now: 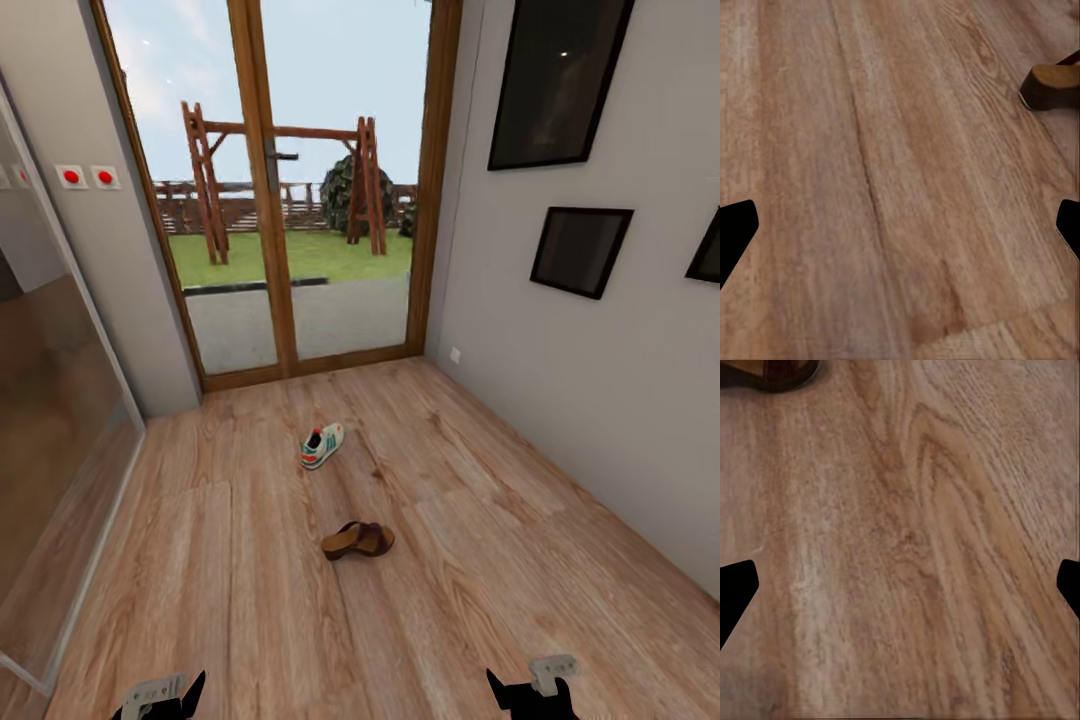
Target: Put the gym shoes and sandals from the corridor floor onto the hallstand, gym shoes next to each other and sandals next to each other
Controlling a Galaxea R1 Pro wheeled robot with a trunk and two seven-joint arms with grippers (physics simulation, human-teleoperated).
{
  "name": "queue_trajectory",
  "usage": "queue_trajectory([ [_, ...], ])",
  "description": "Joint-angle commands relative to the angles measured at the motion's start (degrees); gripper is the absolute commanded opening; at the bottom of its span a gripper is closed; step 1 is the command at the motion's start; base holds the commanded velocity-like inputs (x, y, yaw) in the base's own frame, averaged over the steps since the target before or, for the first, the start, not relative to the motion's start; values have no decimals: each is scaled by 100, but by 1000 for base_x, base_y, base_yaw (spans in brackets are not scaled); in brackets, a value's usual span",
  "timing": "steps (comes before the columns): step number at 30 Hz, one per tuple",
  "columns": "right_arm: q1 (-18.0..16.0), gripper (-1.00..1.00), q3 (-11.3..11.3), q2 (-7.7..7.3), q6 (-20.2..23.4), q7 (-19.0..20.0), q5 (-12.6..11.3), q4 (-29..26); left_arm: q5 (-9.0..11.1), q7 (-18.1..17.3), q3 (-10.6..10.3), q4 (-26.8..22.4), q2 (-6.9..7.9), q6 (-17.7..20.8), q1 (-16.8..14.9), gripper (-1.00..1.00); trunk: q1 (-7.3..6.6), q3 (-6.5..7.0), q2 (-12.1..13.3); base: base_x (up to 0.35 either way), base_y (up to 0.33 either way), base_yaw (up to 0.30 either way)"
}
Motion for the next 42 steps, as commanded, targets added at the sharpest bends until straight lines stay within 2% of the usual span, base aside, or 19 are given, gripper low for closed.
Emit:
queue_trajectory([
  [1, -5, 100, -45, 1, -11, 46, 5, 7, 45, -57, 22, 5, -1, 4, -3, 100, -1, 1, -2, 8, 2, -198],
  [10, -2, 100, -45, 1, -11, 41, 5, 7, 45, -57, 22, 3, -1, 4, -3, 100, -1, 53, -2, 28, 20, -198],
  [18, -5, 100, -45, 1, -11, 37, 5, 7, 45, -57, 22, 3, -1, 4, -3, 100, -1, 89, -2, 200, 189, -159],
  [29, -3, 100, -45, 14, -11, 49, 5, 0, 45, -57, 22, 3, -1, 4, -3, 100, -1, 94, -2, 230, 209, -15],
  [42, -1, 100, -53, 24, -11, 45, -3, -2, 42, -57, 22, 3, -1, 4, -3, 100, -1, 94, -2, 33, 15, 0],
])
